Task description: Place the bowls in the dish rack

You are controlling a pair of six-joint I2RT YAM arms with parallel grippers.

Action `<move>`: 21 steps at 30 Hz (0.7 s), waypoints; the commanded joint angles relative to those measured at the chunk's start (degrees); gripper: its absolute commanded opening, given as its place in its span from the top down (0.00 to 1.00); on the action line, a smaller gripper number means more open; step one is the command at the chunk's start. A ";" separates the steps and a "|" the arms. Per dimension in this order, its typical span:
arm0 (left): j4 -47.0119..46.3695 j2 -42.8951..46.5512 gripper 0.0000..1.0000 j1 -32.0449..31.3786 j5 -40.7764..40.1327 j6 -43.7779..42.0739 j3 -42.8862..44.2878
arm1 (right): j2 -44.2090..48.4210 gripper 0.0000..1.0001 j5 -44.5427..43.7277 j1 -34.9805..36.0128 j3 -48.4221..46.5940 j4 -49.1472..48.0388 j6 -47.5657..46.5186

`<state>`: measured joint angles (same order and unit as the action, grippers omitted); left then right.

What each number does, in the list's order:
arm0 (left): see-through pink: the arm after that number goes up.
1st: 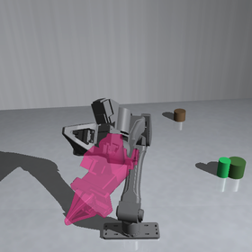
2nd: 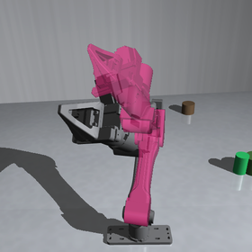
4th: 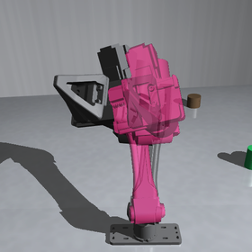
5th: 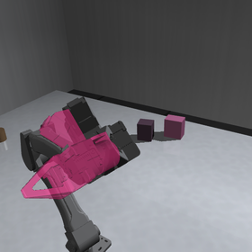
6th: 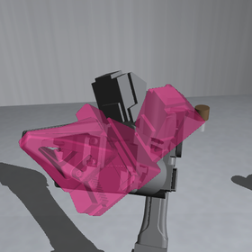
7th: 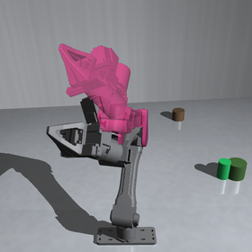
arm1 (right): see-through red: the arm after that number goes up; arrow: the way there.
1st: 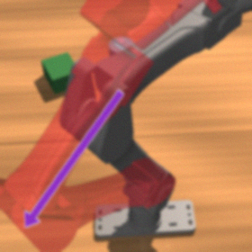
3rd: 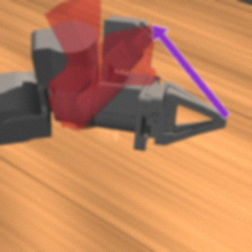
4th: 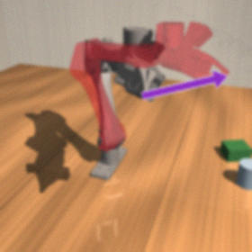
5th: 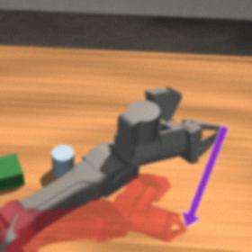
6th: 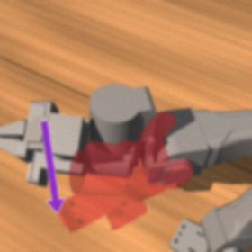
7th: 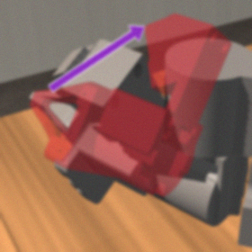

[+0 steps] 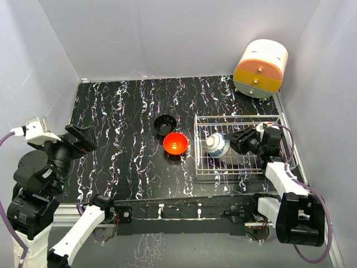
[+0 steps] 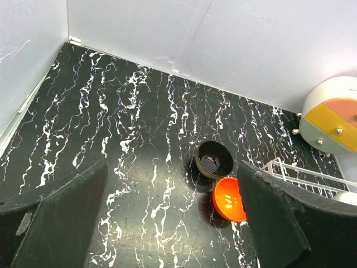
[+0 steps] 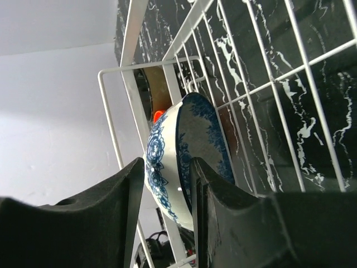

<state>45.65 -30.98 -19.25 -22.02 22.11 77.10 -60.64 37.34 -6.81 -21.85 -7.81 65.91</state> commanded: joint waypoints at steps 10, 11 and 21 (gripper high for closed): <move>-1.04 0.30 0.03 -0.25 0.00 -0.03 -0.72 | 2.72 0.57 -9.51 -0.29 -6.54 13.47 -11.94; -1.10 0.31 0.03 -0.19 0.04 0.03 -0.80 | 2.69 0.53 -9.93 -0.32 -6.66 13.85 -12.41; -1.39 0.53 0.03 -0.18 0.17 0.29 -1.49 | 2.33 0.47 -14.82 -0.26 -10.24 19.28 -20.70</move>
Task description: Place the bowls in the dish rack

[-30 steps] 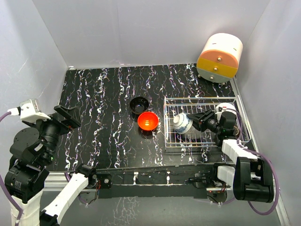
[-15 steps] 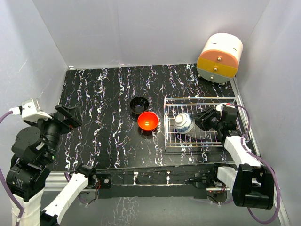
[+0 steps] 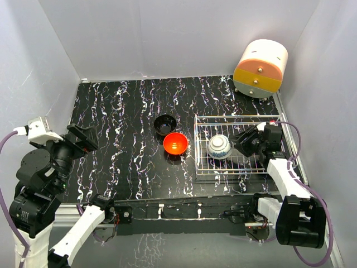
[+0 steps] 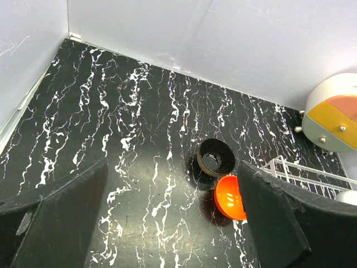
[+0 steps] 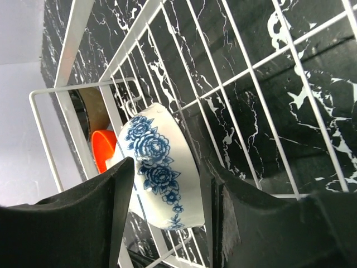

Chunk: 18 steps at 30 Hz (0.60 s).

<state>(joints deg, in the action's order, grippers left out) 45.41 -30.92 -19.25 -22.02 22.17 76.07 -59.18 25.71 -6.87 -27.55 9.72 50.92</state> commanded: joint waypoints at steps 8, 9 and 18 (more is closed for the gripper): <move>-1.66 0.59 0.03 -0.19 0.83 0.67 -1.36 | 0.44 0.46 -8.52 -0.25 -8.27 7.55 -16.12; -1.76 0.59 0.03 -0.22 0.90 0.68 -1.37 | 0.24 0.46 -8.76 -0.22 -9.23 8.56 -17.80; -3.43 0.02 0.03 -0.18 2.04 1.10 -2.82 | 3.22 0.44 -23.36 13.87 -21.48 20.66 -26.56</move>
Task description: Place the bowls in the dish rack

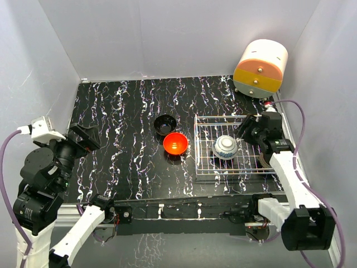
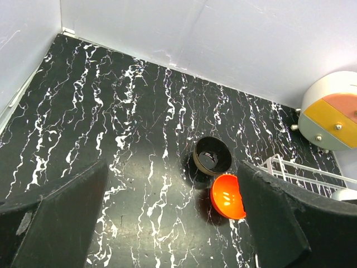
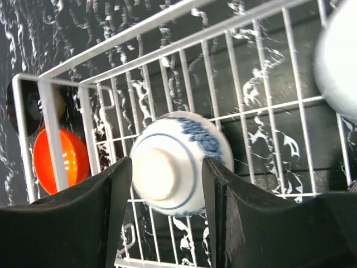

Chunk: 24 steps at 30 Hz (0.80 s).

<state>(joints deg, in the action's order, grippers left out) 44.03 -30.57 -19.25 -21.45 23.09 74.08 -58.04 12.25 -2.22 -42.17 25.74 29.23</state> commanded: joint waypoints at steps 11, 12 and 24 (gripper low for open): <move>-2.79 -1.16 0.03 -0.22 2.12 0.27 -1.68 | -3.44 0.40 -31.47 28.58 -9.32 12.50 0.54; -2.85 -1.23 0.03 -0.18 2.12 0.21 -1.81 | -3.44 0.40 -33.02 28.81 -9.58 12.90 0.54; -3.31 0.13 0.03 -0.22 2.31 0.84 -5.01 | -8.27 0.40 -33.72 30.69 -9.07 12.06 -0.42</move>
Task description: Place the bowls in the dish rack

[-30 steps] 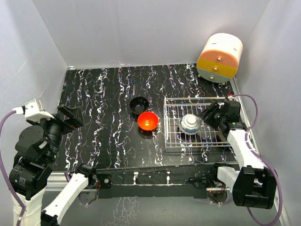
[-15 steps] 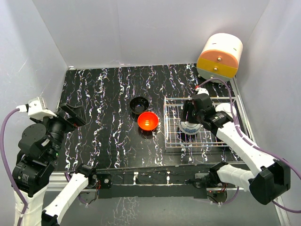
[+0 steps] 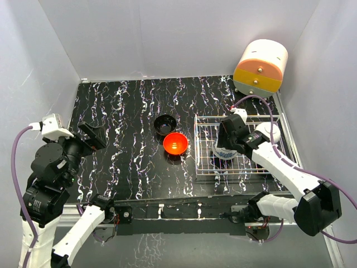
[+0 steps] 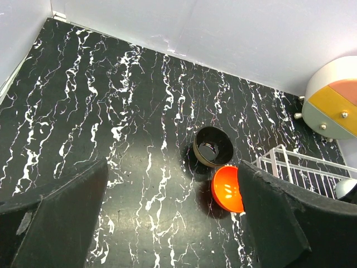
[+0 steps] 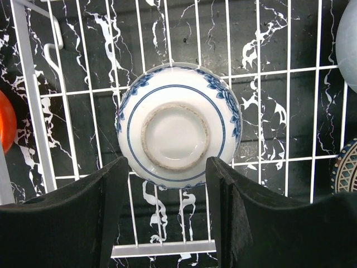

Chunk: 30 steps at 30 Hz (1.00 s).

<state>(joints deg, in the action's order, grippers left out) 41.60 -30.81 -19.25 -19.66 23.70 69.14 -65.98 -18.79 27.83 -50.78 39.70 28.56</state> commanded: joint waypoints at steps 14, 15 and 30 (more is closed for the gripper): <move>0.95 1.85 0.03 -0.20 -1.63 -0.88 -0.15 | -7.61 0.45 -8.78 0.64 0.92 -4.68 1.07; 1.06 1.89 0.03 -0.18 -1.84 -1.00 -0.07 | -7.50 0.46 -9.14 0.64 1.01 -5.10 1.45; 1.51 2.20 0.03 -0.18 -2.41 -1.49 0.07 | -7.11 0.48 -10.53 -9.88 0.66 -14.07 -4.19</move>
<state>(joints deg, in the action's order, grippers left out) 42.65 -28.95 -19.25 -21.58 22.96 69.12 -73.25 -28.51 21.34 -50.65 32.49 27.55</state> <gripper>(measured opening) 0.970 0.525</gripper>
